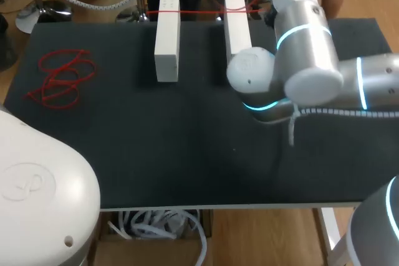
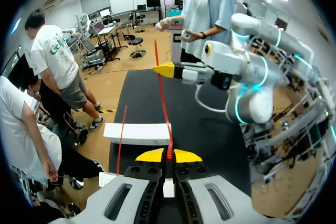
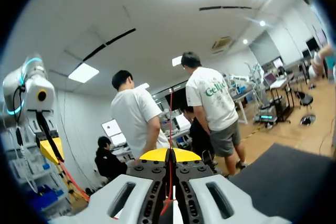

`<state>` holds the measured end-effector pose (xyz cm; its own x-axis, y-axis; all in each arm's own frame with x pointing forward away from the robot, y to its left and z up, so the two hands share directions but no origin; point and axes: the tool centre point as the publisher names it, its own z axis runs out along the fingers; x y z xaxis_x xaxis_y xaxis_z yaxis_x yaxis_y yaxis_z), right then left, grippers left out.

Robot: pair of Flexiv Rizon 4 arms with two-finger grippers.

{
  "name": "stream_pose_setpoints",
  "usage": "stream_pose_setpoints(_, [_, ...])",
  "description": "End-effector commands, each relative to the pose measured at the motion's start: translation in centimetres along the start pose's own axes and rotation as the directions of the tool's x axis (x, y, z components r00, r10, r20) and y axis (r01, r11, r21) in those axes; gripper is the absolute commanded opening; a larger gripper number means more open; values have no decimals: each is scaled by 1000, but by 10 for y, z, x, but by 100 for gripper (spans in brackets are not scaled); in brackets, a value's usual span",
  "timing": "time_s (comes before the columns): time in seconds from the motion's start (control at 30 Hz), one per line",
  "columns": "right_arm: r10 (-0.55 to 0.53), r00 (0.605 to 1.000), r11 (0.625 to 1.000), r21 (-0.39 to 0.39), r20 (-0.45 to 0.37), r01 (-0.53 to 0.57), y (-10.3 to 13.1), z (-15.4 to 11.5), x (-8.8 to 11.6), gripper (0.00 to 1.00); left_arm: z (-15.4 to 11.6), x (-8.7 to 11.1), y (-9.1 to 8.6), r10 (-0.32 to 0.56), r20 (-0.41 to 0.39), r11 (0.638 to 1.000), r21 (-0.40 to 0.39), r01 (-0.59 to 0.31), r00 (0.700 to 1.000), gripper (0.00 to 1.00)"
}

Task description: Grab the tape and strap the tape.

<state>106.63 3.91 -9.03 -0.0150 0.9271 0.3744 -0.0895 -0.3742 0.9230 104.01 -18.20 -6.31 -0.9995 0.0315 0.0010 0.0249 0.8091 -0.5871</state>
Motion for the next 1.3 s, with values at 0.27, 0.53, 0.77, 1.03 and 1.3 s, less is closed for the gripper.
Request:
stream_pose_setpoints(0.27, [-196, 962, 980, 79, 188, 184, 14, -1, 11, 0, 0, 1, -1, -1, 2, 1000, -4, 1, 1000, 0])
stream_pose_setpoints(0.53, [-196, 962, 980, 79, 188, 184, 14, -1, 11, 0, 0, 1, -1, -1, 2, 1000, -4, 1, 1000, 0])
stream_pose_setpoints(0.77, [-268, 942, 962, 110, 200, 250, 11, -2, 14, 0, 0, 1, -1, -1, 2, 1000, -4, 1, 1000, 0])
stream_pose_setpoints(1.03, [-643, 763, 766, 68, 71, 639, 17, -13, 25, 0, 0, 1, -1, -1, 2, 1000, -4, 1, 1000, 0])
stream_pose_setpoints(1.3, [-872, 489, 489, 11, -22, 872, 25, -17, 22, 0, 0, 1, -1, -1, 2, 1000, -4, 1, 1000, 0])
